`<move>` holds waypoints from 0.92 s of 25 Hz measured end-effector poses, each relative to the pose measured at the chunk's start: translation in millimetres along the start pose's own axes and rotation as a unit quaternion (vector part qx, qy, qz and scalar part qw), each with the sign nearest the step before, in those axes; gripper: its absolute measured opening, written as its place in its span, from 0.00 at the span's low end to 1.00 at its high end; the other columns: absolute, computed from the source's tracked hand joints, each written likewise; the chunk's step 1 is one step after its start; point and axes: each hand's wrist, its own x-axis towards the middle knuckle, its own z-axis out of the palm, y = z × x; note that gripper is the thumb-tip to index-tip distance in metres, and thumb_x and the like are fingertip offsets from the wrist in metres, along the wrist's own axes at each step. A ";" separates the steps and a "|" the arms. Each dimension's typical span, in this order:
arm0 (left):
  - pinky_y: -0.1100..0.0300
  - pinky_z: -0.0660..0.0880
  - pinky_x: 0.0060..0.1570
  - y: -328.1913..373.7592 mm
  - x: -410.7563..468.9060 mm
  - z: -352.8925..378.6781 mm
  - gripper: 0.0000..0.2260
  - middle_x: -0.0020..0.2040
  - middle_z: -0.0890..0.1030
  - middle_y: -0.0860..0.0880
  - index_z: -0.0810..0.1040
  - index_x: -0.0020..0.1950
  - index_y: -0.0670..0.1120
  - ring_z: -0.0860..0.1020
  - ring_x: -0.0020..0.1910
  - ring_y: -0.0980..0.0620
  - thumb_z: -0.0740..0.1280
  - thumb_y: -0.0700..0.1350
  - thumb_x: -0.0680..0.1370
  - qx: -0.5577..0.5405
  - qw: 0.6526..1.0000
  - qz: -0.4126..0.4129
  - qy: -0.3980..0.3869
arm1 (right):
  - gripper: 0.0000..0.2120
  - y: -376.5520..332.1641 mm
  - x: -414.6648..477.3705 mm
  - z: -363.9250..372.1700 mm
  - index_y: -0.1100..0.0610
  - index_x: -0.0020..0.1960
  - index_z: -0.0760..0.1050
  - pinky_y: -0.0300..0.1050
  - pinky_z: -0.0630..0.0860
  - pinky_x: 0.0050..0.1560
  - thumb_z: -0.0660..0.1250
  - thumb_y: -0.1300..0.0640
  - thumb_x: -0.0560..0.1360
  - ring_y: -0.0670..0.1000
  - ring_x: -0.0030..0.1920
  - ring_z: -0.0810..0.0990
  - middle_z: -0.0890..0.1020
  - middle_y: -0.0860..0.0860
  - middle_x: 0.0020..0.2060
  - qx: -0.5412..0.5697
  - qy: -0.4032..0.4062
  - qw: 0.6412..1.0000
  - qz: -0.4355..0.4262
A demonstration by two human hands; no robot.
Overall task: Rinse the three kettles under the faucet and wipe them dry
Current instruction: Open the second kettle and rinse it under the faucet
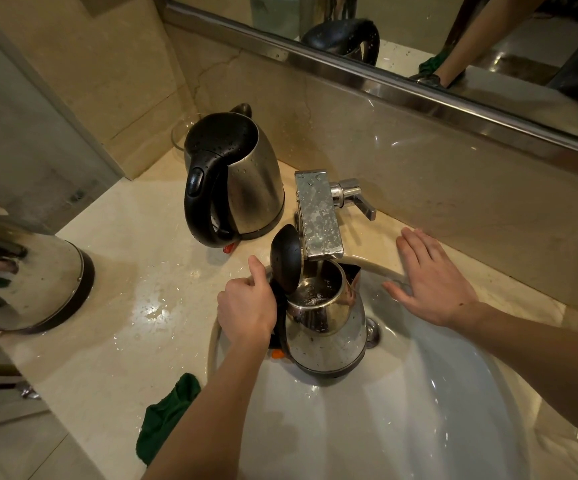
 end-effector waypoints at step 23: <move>0.51 0.73 0.36 4.2 -2.6 -2.3 0.30 0.25 0.70 0.47 0.66 0.26 0.44 0.71 0.27 0.48 0.50 0.62 0.81 0.002 1.000 0.013 0.002 | 0.44 0.6 0.8 1.2 0.64 0.75 0.59 0.58 0.58 0.75 0.39 0.30 0.76 0.61 0.76 0.57 0.63 0.62 0.75 0.009 -0.003 1.000 0.002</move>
